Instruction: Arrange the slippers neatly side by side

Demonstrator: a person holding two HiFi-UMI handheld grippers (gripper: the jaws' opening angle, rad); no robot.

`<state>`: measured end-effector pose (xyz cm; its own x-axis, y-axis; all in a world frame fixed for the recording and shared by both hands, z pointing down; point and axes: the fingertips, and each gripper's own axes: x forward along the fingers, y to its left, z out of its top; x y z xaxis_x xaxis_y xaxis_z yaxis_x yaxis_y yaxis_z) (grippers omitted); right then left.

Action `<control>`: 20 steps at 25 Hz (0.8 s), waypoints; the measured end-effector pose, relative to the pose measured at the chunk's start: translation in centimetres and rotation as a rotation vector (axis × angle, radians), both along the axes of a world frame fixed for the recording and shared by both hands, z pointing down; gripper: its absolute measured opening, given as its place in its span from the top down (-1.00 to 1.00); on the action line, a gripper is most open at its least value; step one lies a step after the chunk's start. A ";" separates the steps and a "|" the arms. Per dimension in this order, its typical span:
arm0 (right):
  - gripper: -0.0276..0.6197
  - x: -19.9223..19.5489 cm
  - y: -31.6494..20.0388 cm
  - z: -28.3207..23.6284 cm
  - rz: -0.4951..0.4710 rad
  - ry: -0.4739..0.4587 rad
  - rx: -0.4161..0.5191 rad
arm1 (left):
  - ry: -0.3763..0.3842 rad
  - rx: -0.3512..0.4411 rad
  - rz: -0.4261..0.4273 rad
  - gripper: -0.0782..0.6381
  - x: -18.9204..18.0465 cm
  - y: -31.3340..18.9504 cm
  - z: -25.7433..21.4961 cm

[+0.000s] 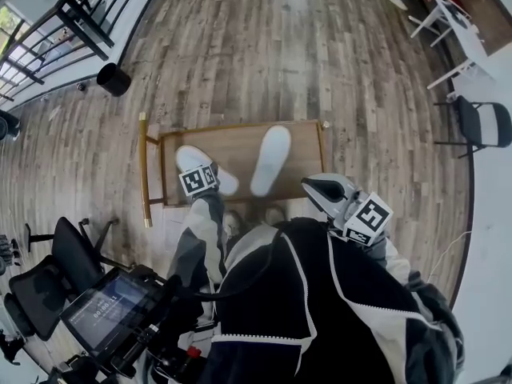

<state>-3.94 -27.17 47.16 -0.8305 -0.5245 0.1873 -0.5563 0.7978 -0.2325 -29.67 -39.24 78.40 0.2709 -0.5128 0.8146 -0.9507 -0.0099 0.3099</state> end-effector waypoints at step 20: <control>0.90 -4.7 -0.7 -0.1 -0.182 -0.022 0.010 | 0.066 0.297 0.073 0.71 2.5 0.6 -9.3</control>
